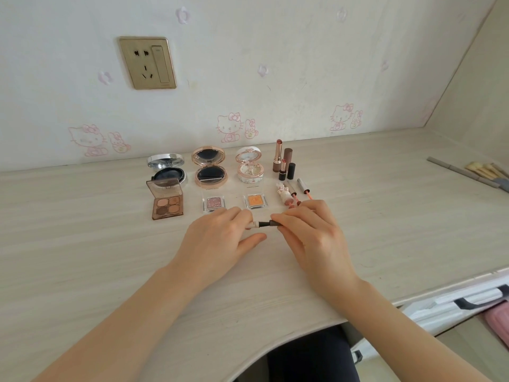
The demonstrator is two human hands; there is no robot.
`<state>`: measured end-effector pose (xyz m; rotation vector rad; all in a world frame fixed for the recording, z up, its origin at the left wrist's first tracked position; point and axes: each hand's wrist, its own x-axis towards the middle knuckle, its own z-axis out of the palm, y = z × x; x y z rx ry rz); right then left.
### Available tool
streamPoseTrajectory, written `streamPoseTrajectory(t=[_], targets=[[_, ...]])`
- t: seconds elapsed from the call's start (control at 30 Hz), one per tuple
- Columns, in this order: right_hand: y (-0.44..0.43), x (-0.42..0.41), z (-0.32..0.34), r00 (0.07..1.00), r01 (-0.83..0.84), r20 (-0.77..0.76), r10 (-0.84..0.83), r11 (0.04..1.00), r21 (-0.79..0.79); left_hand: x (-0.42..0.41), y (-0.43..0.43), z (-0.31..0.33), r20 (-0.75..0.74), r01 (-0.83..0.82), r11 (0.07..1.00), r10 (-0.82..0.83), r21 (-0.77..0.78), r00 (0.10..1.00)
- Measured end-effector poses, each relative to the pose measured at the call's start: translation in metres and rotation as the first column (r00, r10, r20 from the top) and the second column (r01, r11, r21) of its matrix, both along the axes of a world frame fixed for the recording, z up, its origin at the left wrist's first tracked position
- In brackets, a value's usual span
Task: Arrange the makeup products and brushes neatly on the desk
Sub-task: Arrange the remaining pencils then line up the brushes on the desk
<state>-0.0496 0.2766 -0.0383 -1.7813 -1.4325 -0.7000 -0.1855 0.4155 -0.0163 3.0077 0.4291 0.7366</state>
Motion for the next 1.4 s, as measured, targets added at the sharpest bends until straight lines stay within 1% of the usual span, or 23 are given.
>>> streamPoseTrajectory(t=[0.13, 0.2, 0.33, 0.47, 0.6, 0.7, 0.77, 0.87, 0.93, 1.0, 1.17, 1.27, 1.4], targets=[[0.0, 0.0, 0.0, 1.0, 0.017, -0.025, -0.017, 1.0, 0.008, 0.0, 0.001, 0.0, 0.035, 0.028, 0.999, -0.026, -0.042, 0.999], [-0.001, 0.0, -0.001, 0.998, 0.039, -0.055, -0.038, 0.999, 0.007, -0.001, 0.001, -0.002, 0.044, 0.036, 0.994, -0.032, -0.102, 0.999], [-0.006, 0.001, 0.007, 0.987, 0.092, -0.137, -0.088, 0.995, 0.024, 0.001, 0.001, -0.001, 0.109, 0.009, 0.981, 0.013, -0.194, 0.994], [-0.018, 0.013, 0.017, 0.97, 0.103, -0.218, -0.106, 0.994, -0.022, 0.008, 0.001, 0.003, 0.141, -0.007, 0.96, 0.048, -0.279, 0.989], [-0.036, 0.029, 0.023, 0.926, 0.086, -0.366, -0.095, 0.995, -0.04, 0.019, -0.001, 0.013, 0.16, 0.054, 0.923, 0.008, -0.381, 0.987], [-0.047, 0.045, 0.026, 0.874, 0.065, -0.48, -0.076, 0.997, -0.039, 0.035, -0.01, 0.022, 0.195, 0.06, 0.881, 0.037, -0.469, 0.98], [-0.053, 0.054, 0.027, 0.842, 0.079, -0.531, -0.096, 0.995, -0.055, 0.047, -0.021, 0.027, 0.233, 0.082, 0.843, 0.053, -0.531, 0.971], [-0.061, 0.067, 0.025, 0.778, 0.098, -0.617, -0.121, 0.993, -0.071, 0.064, -0.042, 0.029, 0.237, 0.146, 0.789, 0.0, -0.597, 0.971], [-0.066, 0.074, 0.024, 0.741, 0.101, -0.659, -0.13, 0.992, -0.082, 0.075, -0.054, 0.027, 0.21, 0.17, 0.802, -0.057, -0.573, 0.976], [-0.07, 0.082, 0.022, 0.728, 0.111, -0.669, -0.152, 0.988, -0.103, 0.087, -0.062, 0.024, 0.179, 0.165, 0.834, -0.081, -0.526, 0.98], [-0.069, 0.104, 0.014, 0.753, 0.145, -0.617, -0.23, 0.972, -0.186, 0.121, -0.076, 0.016, 0.127, 0.146, 0.867, -0.097, -0.476, 0.987], [-0.064, 0.119, 0.009, 0.79, 0.173, -0.538, -0.293, 0.949, -0.264, 0.142, -0.081, 0.011, 0.062, 0.1, 0.916, -0.083, -0.389, 0.995], [-0.06, 0.132, 0.004, 0.846, 0.25, -0.373, -0.381, 0.902, -0.353, 0.164, -0.082, 0.004, -0.022, 0.05, 0.972, -0.057, -0.231, 0.998]])
